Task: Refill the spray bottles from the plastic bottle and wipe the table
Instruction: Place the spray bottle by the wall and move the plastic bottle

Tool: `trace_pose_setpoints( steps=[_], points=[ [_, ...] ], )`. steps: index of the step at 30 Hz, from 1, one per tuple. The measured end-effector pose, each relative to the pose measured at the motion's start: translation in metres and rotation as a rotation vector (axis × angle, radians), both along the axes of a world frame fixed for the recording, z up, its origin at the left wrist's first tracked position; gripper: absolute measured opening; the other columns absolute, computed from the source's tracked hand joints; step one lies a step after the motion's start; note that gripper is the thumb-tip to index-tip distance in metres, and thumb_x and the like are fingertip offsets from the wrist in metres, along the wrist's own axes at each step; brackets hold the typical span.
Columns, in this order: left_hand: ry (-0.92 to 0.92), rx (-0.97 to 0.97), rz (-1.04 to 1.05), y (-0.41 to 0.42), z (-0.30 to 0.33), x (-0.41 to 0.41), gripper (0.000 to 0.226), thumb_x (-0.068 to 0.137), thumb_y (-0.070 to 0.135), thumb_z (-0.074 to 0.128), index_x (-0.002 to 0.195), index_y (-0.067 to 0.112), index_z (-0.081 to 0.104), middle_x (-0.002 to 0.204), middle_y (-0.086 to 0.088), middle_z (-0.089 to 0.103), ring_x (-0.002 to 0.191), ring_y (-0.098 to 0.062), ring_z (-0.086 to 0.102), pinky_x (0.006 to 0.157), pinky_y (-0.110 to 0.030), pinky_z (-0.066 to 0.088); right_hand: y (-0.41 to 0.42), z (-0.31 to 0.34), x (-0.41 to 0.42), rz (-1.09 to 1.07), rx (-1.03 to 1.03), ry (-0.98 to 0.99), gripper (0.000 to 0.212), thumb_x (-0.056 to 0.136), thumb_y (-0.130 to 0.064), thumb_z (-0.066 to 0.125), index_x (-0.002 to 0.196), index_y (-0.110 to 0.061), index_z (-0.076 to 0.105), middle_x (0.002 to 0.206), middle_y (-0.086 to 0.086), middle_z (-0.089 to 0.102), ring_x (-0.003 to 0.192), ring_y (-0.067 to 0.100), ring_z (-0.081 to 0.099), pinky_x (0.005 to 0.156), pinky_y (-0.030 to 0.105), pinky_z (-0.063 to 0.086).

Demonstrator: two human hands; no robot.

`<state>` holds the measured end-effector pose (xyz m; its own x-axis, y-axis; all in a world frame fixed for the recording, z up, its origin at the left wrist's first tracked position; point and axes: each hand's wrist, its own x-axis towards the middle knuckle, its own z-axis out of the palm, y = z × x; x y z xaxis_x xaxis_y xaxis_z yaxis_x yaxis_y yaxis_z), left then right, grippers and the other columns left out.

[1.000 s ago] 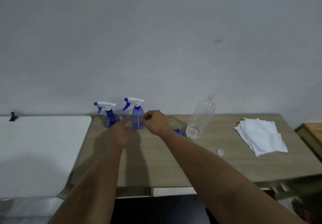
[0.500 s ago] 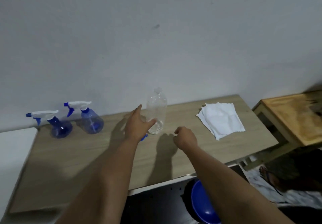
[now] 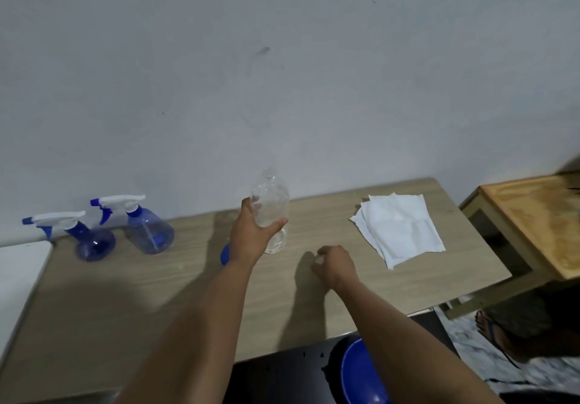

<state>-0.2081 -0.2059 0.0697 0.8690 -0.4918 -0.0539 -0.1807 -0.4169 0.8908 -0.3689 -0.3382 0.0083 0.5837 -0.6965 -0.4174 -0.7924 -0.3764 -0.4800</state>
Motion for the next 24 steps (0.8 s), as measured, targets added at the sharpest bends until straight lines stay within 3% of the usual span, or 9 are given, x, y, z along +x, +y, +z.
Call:
trace_pose_setpoints(
  steps=[2,5,7,11,16,21,24],
  points=[
    [0.000,-0.010,-0.009,0.000,0.000,0.000,0.078,0.059,0.057,0.085,0.124,0.042,0.043,0.122,0.019,0.061,0.110,-0.011,0.061,0.095,-0.040,0.052,-0.009,0.029,0.019,-0.164,0.076,-0.237,0.040,0.081,-0.025,0.078,0.118,-0.009,0.078,0.116,0.007,0.077,0.109,0.023,0.072,0.094,0.024,0.051],
    [0.020,-0.006,-0.018,0.000,0.002,-0.001,0.079,0.058,0.059,0.083,0.123,0.042,0.043,0.120,0.018,0.061,0.107,-0.012,0.062,0.091,-0.041,0.054,-0.023,0.090,0.055,-0.324,0.224,-0.587,0.031,0.076,-0.013,0.078,0.107,-0.007,0.079,0.098,0.003,0.079,0.080,0.023,0.075,0.091,0.044,0.063],
    [0.032,0.012,-0.016,-0.002,0.002,-0.001,0.078,0.058,0.060,0.083,0.121,0.042,0.042,0.116,0.015,0.063,0.104,-0.015,0.064,0.088,-0.041,0.055,-0.028,0.129,0.075,-0.309,0.268,-0.781,0.026,0.075,-0.015,0.077,0.100,-0.013,0.080,0.086,0.002,0.079,0.073,0.017,0.073,0.087,0.051,0.064],
    [0.054,0.021,-0.015,-0.005,0.002,0.003,0.083,0.057,0.058,0.087,0.123,0.040,0.040,0.121,0.012,0.062,0.110,-0.015,0.061,0.096,-0.041,0.052,-0.014,0.187,0.097,-0.176,0.284,-1.045,0.014,0.083,-0.012,0.078,0.096,-0.016,0.079,0.093,0.005,0.080,0.079,0.013,0.071,0.086,0.038,0.061],
    [0.064,0.048,-0.056,-0.007,0.003,0.007,0.083,0.062,0.058,0.085,0.127,0.038,0.038,0.122,0.012,0.056,0.113,-0.018,0.059,0.096,-0.042,0.050,0.007,0.184,0.103,0.017,0.256,-1.050,0.017,0.083,-0.005,0.081,0.097,-0.014,0.077,0.103,0.004,0.080,0.092,0.015,0.073,0.092,0.037,0.063],
    [0.071,0.051,-0.062,-0.007,0.000,0.014,0.081,0.058,0.059,0.086,0.121,0.041,0.038,0.120,0.012,0.058,0.108,-0.018,0.061,0.094,-0.042,0.051,0.016,0.167,0.101,-0.008,0.225,-1.022,0.018,0.084,-0.006,0.081,0.100,-0.013,0.078,0.107,-0.006,0.080,0.101,0.005,0.074,0.100,0.026,0.057],
    [0.076,0.037,-0.062,-0.006,-0.002,0.015,0.081,0.056,0.060,0.086,0.119,0.042,0.039,0.120,0.013,0.058,0.107,-0.017,0.061,0.094,-0.042,0.051,0.019,0.162,0.096,-0.026,0.256,-1.060,0.012,0.085,-0.003,0.081,0.091,-0.012,0.077,0.109,-0.003,0.080,0.106,0.010,0.075,0.102,0.028,0.057]
  ],
)
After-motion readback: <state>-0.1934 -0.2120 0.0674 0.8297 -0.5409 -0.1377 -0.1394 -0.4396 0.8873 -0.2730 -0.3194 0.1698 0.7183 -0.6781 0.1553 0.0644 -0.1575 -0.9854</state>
